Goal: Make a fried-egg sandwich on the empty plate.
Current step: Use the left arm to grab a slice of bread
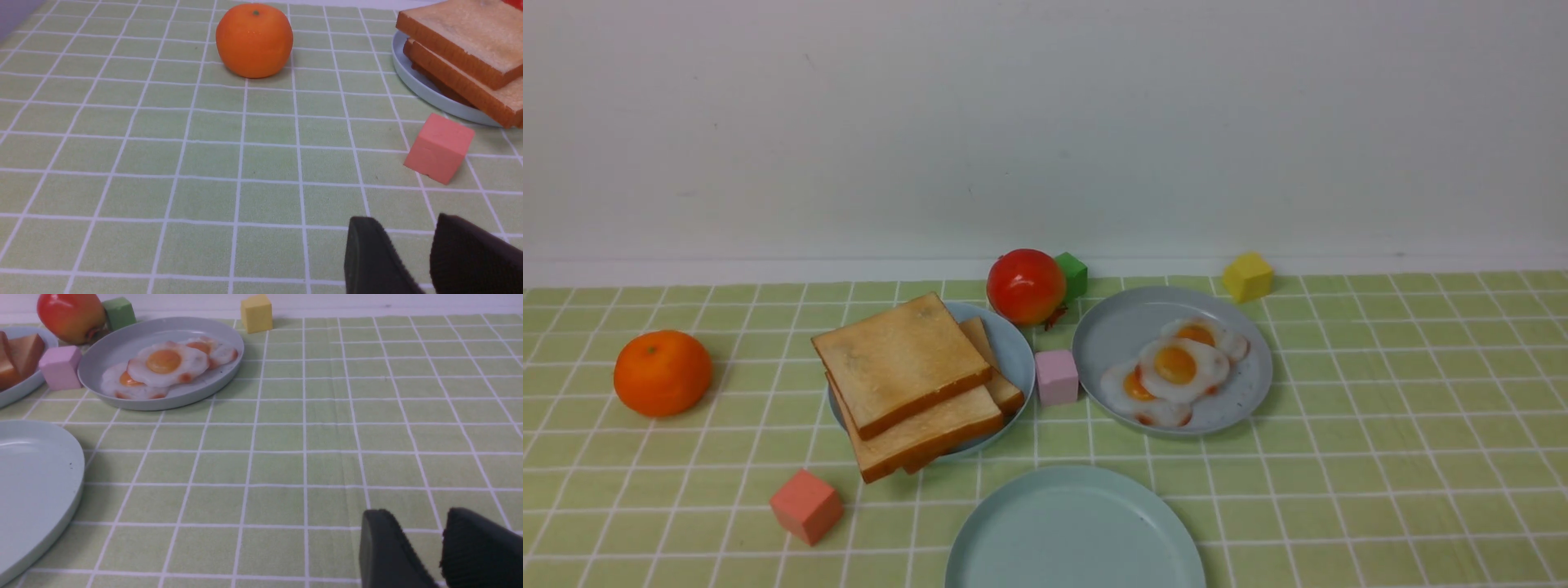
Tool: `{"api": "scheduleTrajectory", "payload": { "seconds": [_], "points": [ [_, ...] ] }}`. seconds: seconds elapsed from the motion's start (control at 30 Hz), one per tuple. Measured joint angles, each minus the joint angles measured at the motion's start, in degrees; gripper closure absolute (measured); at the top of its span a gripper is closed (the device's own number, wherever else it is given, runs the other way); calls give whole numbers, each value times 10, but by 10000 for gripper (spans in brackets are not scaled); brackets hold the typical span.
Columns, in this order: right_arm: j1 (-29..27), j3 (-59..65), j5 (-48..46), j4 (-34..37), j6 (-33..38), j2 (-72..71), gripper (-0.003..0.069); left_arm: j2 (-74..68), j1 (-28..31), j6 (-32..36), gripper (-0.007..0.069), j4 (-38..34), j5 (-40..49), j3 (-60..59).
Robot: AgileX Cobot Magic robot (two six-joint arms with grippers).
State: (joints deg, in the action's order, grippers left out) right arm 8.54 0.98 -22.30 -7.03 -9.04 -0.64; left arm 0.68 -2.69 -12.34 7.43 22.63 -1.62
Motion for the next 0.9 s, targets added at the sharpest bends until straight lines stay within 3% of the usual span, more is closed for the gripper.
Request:
{"api": "scheduleTrajectory", "payload": {
  "seconds": [0.7,0.9],
  "points": [
    [0,0,2,-2,0,0,418,0,0,0,386,44,1,0],
    [0,6,58,-11,0,0,418,0,0,0,386,51,-2,0]
  ]
}}
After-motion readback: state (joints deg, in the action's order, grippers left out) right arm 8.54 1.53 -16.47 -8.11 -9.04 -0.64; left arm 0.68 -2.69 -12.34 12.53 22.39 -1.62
